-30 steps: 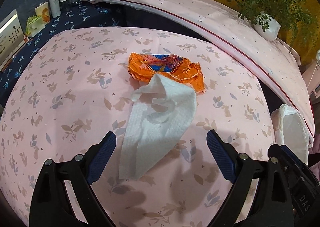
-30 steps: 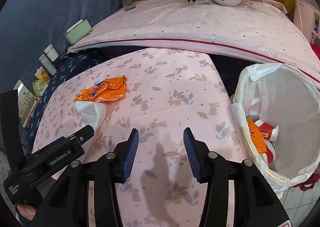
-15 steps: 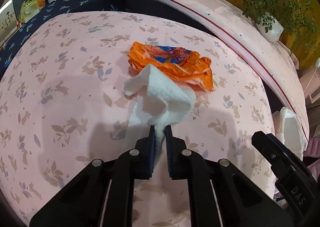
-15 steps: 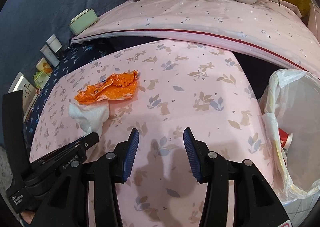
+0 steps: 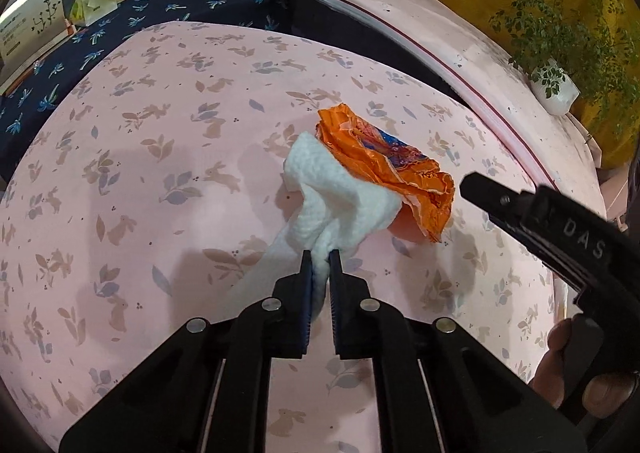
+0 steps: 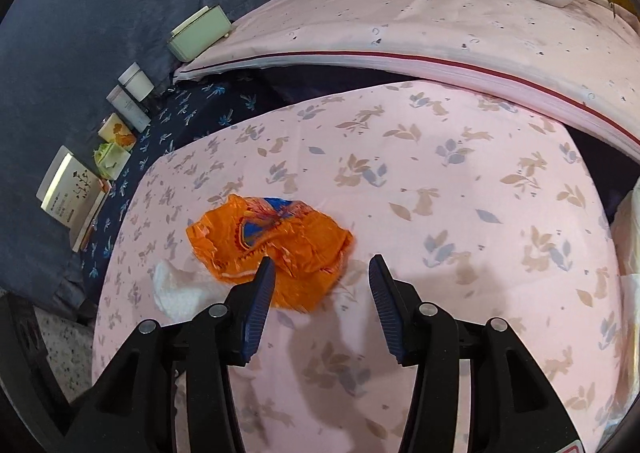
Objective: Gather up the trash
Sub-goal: 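Grasp the white tissue with the left gripper while the right grasps the orange wrapper, then carry the tissue and orange wrapper with both grippers over the bin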
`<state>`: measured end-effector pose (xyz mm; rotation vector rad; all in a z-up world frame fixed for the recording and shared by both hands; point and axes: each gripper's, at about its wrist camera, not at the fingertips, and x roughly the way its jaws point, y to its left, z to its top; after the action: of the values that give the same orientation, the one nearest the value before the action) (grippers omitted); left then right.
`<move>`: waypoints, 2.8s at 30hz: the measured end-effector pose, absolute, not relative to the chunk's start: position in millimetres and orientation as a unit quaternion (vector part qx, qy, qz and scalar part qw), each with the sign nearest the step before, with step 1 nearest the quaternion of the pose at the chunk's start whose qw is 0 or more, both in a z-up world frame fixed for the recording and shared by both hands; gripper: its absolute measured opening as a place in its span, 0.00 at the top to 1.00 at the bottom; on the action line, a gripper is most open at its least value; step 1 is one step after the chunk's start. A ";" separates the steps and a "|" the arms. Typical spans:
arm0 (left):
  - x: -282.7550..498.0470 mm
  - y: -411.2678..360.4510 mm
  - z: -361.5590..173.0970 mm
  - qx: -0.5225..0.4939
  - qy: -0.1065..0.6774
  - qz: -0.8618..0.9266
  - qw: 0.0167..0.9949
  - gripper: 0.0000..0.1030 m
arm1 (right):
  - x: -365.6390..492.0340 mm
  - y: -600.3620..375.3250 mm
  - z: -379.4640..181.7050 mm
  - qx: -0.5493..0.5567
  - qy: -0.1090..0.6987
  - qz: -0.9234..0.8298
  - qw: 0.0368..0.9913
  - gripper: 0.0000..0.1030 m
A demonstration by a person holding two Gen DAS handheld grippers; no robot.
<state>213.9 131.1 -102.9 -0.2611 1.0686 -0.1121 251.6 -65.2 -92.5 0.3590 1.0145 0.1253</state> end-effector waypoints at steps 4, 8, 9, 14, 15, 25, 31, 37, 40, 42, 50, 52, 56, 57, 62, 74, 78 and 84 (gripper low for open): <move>213.2 139.2 -108.1 -0.126 0.510 -0.048 0.849 0.93 | 268.2 -41.9 -101.0 0.163 0.493 0.072 0.852 0.50; 214.1 144.5 -109.4 -0.112 0.508 -0.038 0.853 0.93 | 275.6 -24.1 -118.5 0.136 0.511 0.070 0.846 0.53; 214.4 146.2 -109.7 -0.114 0.508 -0.038 0.853 0.93 | 274.8 -23.0 -122.0 0.131 0.515 0.070 0.844 0.60; 213.9 148.8 -112.1 -0.120 0.510 -0.035 0.851 0.93 | 262.8 -20.0 -129.7 0.099 0.512 0.073 0.850 0.75; 213.4 148.0 -112.0 -0.119 0.509 -0.035 0.852 0.93 | 259.2 -19.9 -129.3 0.092 0.511 0.073 0.852 0.77; 197.1 123.0 -97.2 -0.105 0.501 -0.053 0.858 0.93 | 221.3 -52.5 -110.7 0.099 0.490 0.052 0.865 0.87; 182.8 92.4 -76.8 -0.086 0.486 -0.074 0.867 0.93 | 195.0 -85.4 -86.6 0.123 0.464 0.035 0.876 0.87; 167.9 57.2 -53.1 -0.064 0.469 -0.098 0.876 0.93 | 169.7 -122.4 -62.8 0.145 0.437 0.014 0.888 0.87; 161.6 40.0 -42.0 -0.054 0.460 -0.110 0.879 0.93 | 157.3 -144.5 -51.5 0.156 0.423 0.000 0.893 0.87; 157.3 26.5 -34.8 -0.046 0.455 -0.119 0.882 0.93 | 149.7 -158.5 -46.2 0.161 0.415 -0.010 0.895 0.87; 145.3 -30.0 -17.3 -0.019 0.444 -0.158 0.882 0.93 | 119.7 -223.5 -28.6 0.190 0.384 -0.054 0.902 0.87; 143.1 -43.2 -14.5 -0.013 0.442 -0.167 0.881 0.93 | 114.2 -236.0 -25.8 0.191 0.380 -0.063 0.903 0.87; 137.4 -72.1 -9.8 0.003 0.438 -0.187 0.879 0.93 | 101.0 -261.7 -24.3 0.199 0.371 -0.082 0.904 0.87; 136.3 -78.2 -9.1 0.007 0.438 -0.191 0.879 0.93 | 98.3 -266.9 -24.1 0.201 0.369 -0.087 0.904 0.87; 131.5 -108.9 -6.0 0.024 0.436 -0.209 0.875 0.93 | 83.8 -295.6 -27.9 0.216 0.362 -0.108 0.900 0.87; 126.9 -161.4 -9.3 0.045 0.440 -0.248 0.862 0.92 | 56.5 -351.0 -40.8 0.242 0.355 -0.156 0.890 0.87; 127.6 -181.4 -12.2 0.046 0.446 -0.266 0.853 0.92 | 50.9 -364.6 -44.2 0.242 0.355 -0.174 0.886 0.87; 128.3 -210.9 -14.6 0.047 0.446 -0.294 0.844 0.92 | 45.7 -381.4 -50.1 0.243 0.357 -0.191 0.882 0.87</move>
<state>128.3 -210.9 -14.6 0.0990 0.9426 -0.6198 45.7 -381.4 -50.1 0.5068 0.7428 -0.3982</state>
